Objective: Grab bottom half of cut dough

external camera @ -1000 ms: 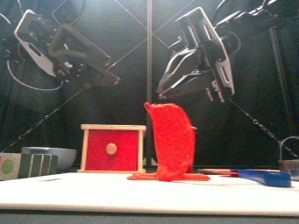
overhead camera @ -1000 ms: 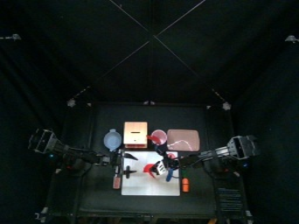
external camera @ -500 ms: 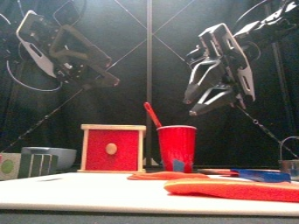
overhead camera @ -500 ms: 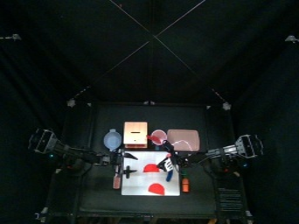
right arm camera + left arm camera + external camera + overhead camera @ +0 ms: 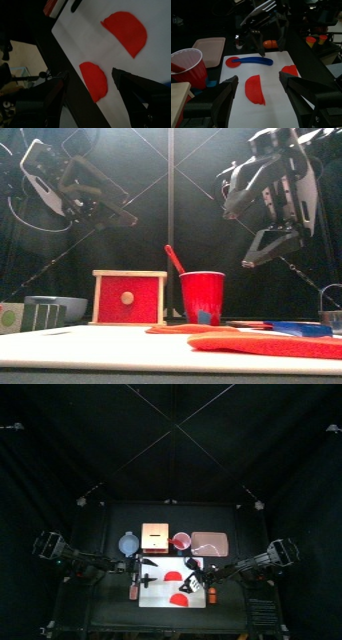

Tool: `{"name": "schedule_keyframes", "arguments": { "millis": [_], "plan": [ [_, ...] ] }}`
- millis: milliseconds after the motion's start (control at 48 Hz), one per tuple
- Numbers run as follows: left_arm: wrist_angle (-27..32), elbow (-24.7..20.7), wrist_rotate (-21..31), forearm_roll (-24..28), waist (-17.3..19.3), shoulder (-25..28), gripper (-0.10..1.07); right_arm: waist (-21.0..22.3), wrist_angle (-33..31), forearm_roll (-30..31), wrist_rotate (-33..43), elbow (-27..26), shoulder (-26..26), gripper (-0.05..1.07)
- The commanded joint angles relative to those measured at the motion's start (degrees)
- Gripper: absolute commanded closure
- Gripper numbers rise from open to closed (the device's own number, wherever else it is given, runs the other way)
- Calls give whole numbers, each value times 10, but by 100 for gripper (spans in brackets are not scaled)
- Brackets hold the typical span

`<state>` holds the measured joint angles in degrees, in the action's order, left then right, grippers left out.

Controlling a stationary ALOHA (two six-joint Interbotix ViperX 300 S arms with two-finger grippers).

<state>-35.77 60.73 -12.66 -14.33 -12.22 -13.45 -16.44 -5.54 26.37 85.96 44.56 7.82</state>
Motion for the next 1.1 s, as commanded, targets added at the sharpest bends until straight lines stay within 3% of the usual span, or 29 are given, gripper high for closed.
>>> {"name": "schedule_keyframes", "arguments": {
  "millis": [0, 208, 375, 521, 667, 771, 896, 1083],
  "plan": [
    [-5, -14, 1, 0, 2, -2, -1, -25, -22, 22, -1, -26, -4, 5],
    [-5, -25, 1, -18, 4, -2, 0, -59, -73, 63, -2, -56, -35, 5],
    [-5, -29, 1, -36, 6, -2, 0, -75, -117, 55, -7, -58, -30, 4],
    [-5, -35, 1, -42, 6, -2, 0, -89, -180, -26, -67, -64, -21, 4],
    [-5, -41, 1, -44, 7, -1, -1, -90, -297, -137, -223, -113, -22, 4],
    [-5, -45, 1, -44, 7, 2, 0, -89, -313, -191, -316, -155, -41, 4],
    [-5, -43, 1, -44, 7, 4, 0, -80, -314, -216, -377, -185, -79, 4],
    [-5, -36, 0, -44, 8, 7, 0, -71, -316, -210, -394, -218, -130, 4]
  ]
}}
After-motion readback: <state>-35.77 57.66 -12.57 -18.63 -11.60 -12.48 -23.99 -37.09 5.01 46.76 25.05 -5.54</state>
